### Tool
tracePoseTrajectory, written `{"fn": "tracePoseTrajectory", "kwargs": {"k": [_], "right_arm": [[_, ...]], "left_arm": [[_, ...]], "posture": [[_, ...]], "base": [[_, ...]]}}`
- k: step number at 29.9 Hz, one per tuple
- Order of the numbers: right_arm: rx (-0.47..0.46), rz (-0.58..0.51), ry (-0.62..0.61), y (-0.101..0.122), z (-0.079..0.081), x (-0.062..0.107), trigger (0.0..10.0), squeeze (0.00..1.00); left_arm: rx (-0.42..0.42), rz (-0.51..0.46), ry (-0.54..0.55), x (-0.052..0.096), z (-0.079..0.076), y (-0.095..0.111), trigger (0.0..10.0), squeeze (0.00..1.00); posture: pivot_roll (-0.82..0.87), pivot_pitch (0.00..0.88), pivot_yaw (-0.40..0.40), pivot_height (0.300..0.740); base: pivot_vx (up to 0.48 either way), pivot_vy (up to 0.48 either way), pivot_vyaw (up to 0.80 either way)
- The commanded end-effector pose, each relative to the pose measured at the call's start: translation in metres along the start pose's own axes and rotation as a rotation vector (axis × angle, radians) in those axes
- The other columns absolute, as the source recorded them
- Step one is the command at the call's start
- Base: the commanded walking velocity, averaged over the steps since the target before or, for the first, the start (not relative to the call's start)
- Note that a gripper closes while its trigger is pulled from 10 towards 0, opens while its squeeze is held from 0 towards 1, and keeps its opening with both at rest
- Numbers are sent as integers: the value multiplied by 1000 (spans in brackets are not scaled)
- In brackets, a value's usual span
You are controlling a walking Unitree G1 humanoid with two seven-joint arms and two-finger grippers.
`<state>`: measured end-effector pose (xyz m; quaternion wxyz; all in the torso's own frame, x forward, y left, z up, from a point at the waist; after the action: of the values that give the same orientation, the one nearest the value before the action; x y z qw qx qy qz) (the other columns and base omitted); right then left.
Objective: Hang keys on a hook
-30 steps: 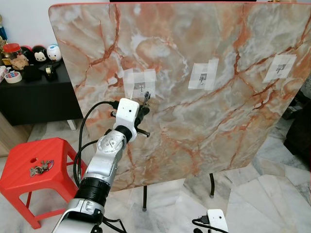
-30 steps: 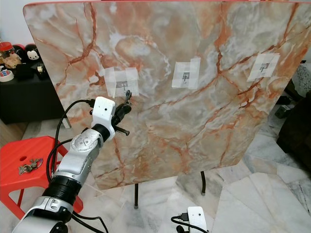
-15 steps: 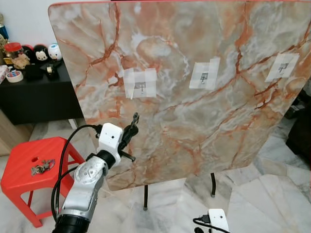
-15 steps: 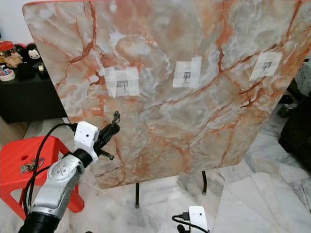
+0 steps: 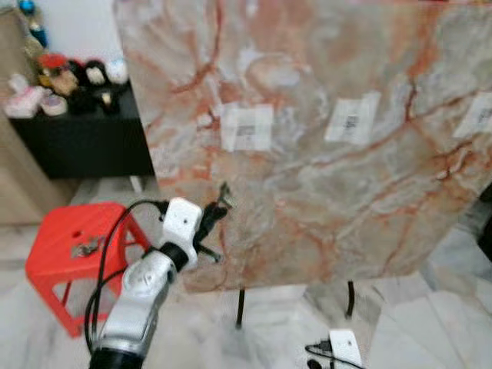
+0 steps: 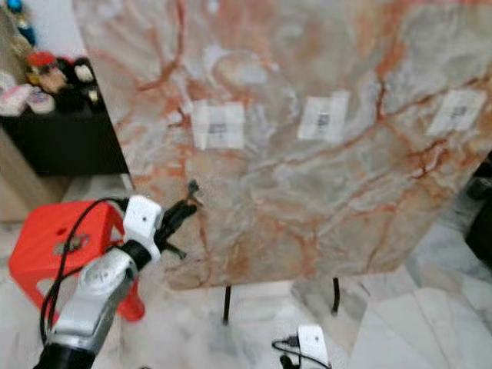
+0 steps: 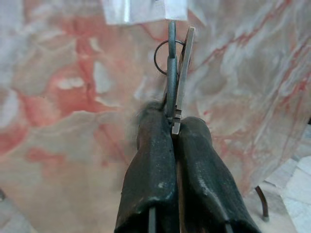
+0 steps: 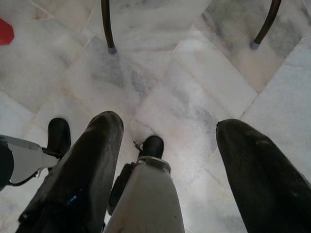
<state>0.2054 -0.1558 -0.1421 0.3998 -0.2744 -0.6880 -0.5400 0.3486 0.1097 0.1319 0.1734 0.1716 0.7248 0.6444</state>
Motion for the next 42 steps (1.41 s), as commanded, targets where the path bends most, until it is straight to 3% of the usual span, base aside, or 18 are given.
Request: {"fn": "tracePoseTrajectory", "kwargs": {"k": [1,11,33,42], "right_arm": [[-16,10,-12,-5,-3,1,10000,0],[1,15,-7,-5,-2,1,10000,0],[1,14,-2,-5,-2,1,10000,0],[4,13,-1,-4,-2,1,10000,0]], "left_arm": [[-14,-17,-48,-6,-12,9,10000,0],[-11,-21,-78,-15,-22,12,10000,0],[2,-35,-80,-16,-23,15,10000,0],[24,-27,-116,-12,-27,14,10000,0]], "posture": [[11,0,-62,740],[10,0,-61,740],[13,0,-63,740],[13,0,-63,740]], "base": [[0,0,0],[0,0,0],[278,0,0],[0,0,0]]}}
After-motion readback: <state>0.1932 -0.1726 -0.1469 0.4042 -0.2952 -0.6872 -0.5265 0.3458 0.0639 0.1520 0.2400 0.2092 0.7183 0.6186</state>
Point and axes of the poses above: a point about 5 cm out from each wrist's last joint towards the gripper, its own x axis pointing back from the gripper into the wrist, its own y axis along the axis of the wrist's last joint, z = x × y, the point moved 6 cm from there along -x, pointing out of the wrist towards the gripper, and after that the axes turned 15 degrees about x, right-handed, at the moved point
